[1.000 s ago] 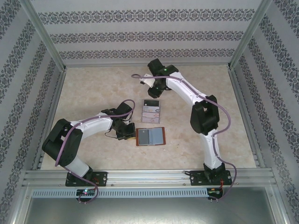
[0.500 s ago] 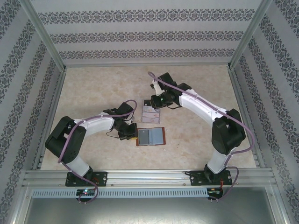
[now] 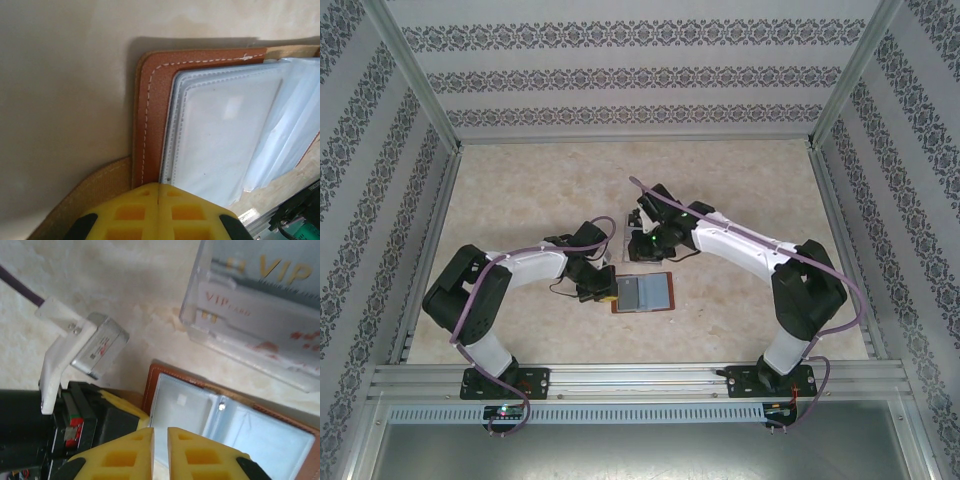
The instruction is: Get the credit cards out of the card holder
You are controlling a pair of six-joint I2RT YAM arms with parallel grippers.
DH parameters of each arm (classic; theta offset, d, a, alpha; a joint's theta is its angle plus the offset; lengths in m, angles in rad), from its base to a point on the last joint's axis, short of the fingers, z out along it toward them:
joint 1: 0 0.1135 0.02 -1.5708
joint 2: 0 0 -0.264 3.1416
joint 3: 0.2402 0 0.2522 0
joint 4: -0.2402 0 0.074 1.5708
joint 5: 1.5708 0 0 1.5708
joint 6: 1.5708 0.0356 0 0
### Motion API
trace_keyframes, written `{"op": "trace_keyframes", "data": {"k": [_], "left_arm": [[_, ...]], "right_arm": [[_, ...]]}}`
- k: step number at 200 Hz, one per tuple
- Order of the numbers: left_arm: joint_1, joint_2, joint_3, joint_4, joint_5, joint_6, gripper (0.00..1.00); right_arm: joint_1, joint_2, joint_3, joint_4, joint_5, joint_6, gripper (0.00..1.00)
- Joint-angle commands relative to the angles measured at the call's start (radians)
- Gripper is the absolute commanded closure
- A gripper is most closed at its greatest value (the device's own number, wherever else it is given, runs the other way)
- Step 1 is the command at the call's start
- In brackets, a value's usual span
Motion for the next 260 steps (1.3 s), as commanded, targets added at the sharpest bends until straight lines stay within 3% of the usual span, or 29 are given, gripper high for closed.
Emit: {"op": "trace_keyframes", "data": {"k": [1,75,260], "left_arm": [[0.012,0.01,-0.019,0.018,0.013,0.017,0.96],[0.011,-0.004,-0.042,0.037,0.012,0.0,0.99],[0.011,-0.01,-0.041,0.045,0.028,-0.01,0.99]], "right_arm": [[0.022,0.002,-0.038,0.016,-0.019,0.079,0.84],[0.099,0.071,-0.105,0.095,-0.021,0.202,0.82],[0.14,0.171,-0.104,0.023,0.067,0.211,0.68]]}}
